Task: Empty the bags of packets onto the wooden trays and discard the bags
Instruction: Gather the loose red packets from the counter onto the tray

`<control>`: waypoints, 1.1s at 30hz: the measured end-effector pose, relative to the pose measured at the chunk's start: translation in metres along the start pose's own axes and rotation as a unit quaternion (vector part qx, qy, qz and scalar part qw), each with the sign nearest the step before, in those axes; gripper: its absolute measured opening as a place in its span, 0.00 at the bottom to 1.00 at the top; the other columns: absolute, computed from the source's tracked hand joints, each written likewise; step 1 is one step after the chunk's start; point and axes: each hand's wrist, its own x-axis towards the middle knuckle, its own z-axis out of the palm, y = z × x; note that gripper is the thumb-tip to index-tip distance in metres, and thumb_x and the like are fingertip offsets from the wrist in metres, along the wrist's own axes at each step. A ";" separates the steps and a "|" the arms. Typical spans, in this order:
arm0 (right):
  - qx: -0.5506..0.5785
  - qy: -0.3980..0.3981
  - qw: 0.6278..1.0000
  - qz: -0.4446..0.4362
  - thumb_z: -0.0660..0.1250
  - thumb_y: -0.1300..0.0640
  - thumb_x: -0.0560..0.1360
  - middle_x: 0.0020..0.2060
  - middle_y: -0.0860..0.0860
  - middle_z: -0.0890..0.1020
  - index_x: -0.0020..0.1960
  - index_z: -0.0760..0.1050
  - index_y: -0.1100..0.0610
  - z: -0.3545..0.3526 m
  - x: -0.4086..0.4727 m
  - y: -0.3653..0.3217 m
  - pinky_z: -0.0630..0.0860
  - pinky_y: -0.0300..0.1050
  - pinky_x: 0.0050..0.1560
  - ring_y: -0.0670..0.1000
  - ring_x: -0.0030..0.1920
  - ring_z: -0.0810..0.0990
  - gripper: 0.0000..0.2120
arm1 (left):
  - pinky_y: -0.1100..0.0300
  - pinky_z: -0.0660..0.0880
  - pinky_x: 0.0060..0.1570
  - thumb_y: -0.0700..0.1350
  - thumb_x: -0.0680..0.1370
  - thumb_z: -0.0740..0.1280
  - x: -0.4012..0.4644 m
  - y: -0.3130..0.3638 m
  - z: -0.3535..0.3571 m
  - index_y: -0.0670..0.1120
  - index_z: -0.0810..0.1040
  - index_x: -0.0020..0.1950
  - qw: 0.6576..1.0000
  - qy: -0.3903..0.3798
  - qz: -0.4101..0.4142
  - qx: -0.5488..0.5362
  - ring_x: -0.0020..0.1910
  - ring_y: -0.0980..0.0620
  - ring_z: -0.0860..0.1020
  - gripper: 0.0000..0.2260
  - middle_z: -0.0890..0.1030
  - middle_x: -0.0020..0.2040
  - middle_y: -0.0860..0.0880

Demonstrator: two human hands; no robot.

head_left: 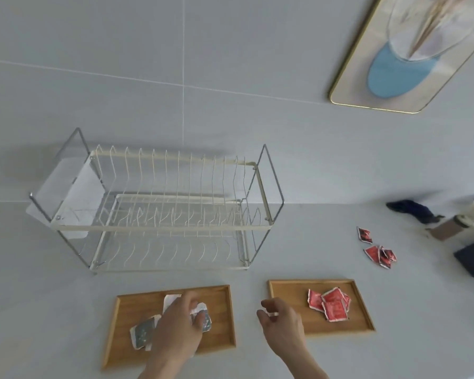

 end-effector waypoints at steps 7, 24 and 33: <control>0.046 -0.001 0.999 0.005 0.72 0.54 0.74 0.36 0.42 0.82 0.37 0.72 0.37 -0.077 0.048 0.055 0.78 0.37 0.50 0.38 0.38 0.78 0.15 | 0.56 0.78 0.59 0.49 0.77 0.70 0.021 0.091 0.067 0.64 0.72 0.47 0.996 -0.076 0.048 0.022 0.49 0.62 0.82 0.10 0.83 0.48 0.59; 0.025 0.102 0.991 0.081 0.70 0.57 0.76 0.49 0.49 0.86 0.54 0.82 0.51 -0.288 0.242 0.251 0.78 0.43 0.48 0.52 0.47 0.84 0.08 | 0.62 0.77 0.58 0.52 0.78 0.67 0.070 0.317 0.278 0.58 0.77 0.58 0.975 -0.193 0.082 0.068 0.52 0.64 0.81 0.08 0.82 0.52 0.63; -0.119 -0.006 0.993 -0.022 0.71 0.53 0.76 0.74 0.47 0.70 0.78 0.63 0.48 -0.303 0.341 0.248 0.70 0.48 0.67 0.54 0.72 0.67 0.34 | 0.65 0.74 0.58 0.50 0.79 0.66 0.128 0.357 0.315 0.58 0.75 0.61 0.975 -0.170 0.079 0.122 0.57 0.62 0.79 0.11 0.80 0.60 0.62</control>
